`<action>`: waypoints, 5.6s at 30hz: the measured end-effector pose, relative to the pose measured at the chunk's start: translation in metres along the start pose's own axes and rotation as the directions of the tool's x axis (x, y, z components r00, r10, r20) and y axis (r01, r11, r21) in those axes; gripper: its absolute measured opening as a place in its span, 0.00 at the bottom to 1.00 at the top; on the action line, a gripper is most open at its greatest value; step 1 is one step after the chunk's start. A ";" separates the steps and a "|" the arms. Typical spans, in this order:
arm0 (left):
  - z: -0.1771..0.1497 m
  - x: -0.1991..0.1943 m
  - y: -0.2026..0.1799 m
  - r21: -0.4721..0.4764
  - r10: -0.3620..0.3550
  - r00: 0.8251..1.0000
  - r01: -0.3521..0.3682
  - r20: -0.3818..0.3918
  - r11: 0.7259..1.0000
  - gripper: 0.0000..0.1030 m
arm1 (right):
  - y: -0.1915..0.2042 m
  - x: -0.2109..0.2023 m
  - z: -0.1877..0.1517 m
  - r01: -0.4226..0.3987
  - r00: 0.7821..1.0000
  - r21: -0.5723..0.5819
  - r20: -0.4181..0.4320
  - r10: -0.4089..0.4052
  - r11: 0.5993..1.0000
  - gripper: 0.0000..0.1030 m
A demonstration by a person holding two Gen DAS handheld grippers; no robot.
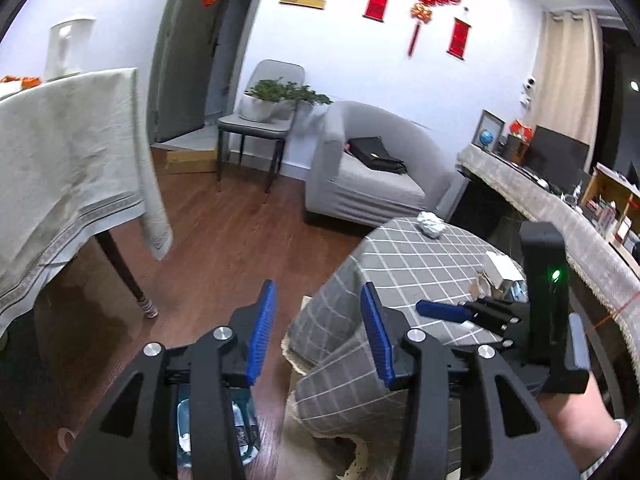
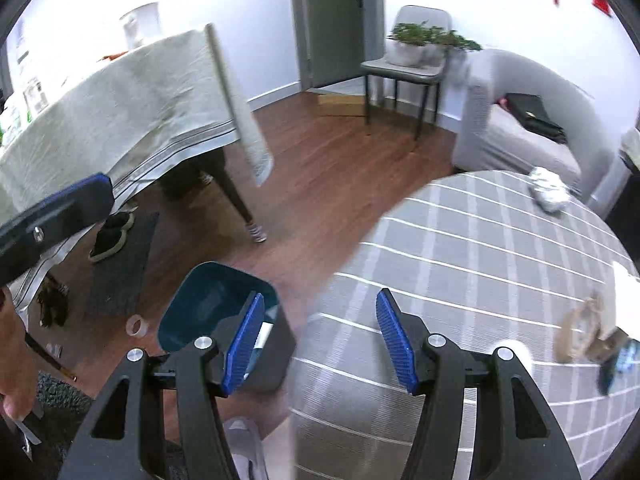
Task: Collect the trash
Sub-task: 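Move both open tools back over the table toward the remaining trash, then grasp the white round lid with the left tool while the right tool grasps the white tissue box, then carry the white lid to the teal bin with the left tool, then open the left tool over the bin to drop the lid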
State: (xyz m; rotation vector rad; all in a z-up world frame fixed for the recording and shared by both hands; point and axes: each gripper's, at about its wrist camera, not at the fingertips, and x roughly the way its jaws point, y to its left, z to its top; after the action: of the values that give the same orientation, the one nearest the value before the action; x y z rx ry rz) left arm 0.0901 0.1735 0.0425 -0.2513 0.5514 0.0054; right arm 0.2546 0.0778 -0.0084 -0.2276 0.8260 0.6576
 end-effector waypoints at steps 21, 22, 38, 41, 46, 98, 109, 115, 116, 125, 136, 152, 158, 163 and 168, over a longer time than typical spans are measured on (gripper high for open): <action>-0.023 0.075 -0.110 0.116 -0.088 0.990 0.101 -0.111 0.988 0.49 | -0.126 -0.074 -0.041 0.145 0.986 0.162 0.059 -0.156 0.976 0.58; -0.025 0.081 -0.116 0.122 -0.092 0.988 0.107 -0.122 0.987 0.50 | -0.128 -0.076 -0.042 0.153 0.985 0.163 0.061 -0.164 0.975 0.58; -0.049 0.150 -0.169 0.210 -0.088 0.965 0.142 -0.248 0.967 0.52 | -0.178 -0.099 -0.059 0.236 0.965 0.234 0.057 -0.256 0.943 0.75; -0.049 0.154 -0.174 0.208 -0.094 0.961 0.151 -0.260 0.966 0.52 | -0.184 -0.097 -0.060 0.238 0.965 0.245 0.052 -0.258 0.940 0.78; -0.052 0.163 -0.183 0.197 -0.107 0.954 0.166 -0.279 0.966 0.51 | -0.188 -0.089 -0.055 0.255 0.960 0.245 0.050 -0.275 0.935 0.79; -0.029 0.129 -0.096 0.019 -0.125 0.967 0.133 -0.223 0.991 0.40 | -0.205 -0.047 -0.006 0.354 0.927 0.274 0.020 -0.374 0.894 0.52; -0.023 0.109 -0.072 0.019 -0.087 0.975 0.093 -0.205 0.996 0.40 | -0.181 -0.055 0.012 0.209 0.962 0.312 0.103 -0.251 0.927 0.52; -0.021 0.096 -0.059 0.018 -0.062 0.979 0.066 -0.196 0.998 0.40 | -0.163 -0.053 0.019 0.169 0.969 0.303 0.123 -0.215 0.938 0.52; -0.022 0.095 -0.057 0.018 -0.058 0.979 0.063 -0.194 0.998 0.40 | -0.161 -0.054 0.019 0.162 0.970 0.303 0.127 -0.208 0.939 0.52; -0.023 0.081 -0.032 0.017 -0.008 0.982 0.012 -0.188 1.000 0.40 | -0.136 -0.047 0.025 0.072 0.982 0.303 0.143 -0.120 0.950 0.52; -0.042 0.074 0.027 0.007 0.103 0.967 -0.104 -0.233 0.995 0.40 | -0.082 -0.021 0.037 -0.091 0.989 0.257 0.135 0.057 0.962 0.52; -0.090 0.088 0.122 -0.028 0.226 0.896 -0.255 -0.381 0.966 0.40 | 0.018 0.025 0.058 -0.214 0.976 0.117 0.064 0.208 0.970 0.52; -0.110 0.097 0.146 -0.033 0.238 0.862 -0.282 -0.447 0.959 0.40 | 0.047 0.046 0.060 -0.247 0.969 0.086 0.027 0.246 0.965 0.52; -0.131 0.108 0.161 -0.029 0.238 0.823 -0.294 -0.517 0.955 0.40 | 0.069 0.064 0.061 -0.273 0.961 0.067 -0.011 0.275 0.960 0.52; -0.150 0.118 0.174 -0.006 0.250 0.778 -0.310 -0.576 0.951 0.40 | 0.093 0.084 0.060 -0.296 0.953 0.046 -0.055 0.298 0.954 0.52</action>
State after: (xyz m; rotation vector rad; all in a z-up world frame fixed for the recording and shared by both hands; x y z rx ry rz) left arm 0.1000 0.2994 -0.1829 -0.2665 1.1921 0.2592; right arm 0.2748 0.2146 -0.0254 -0.0897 0.9407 0.9205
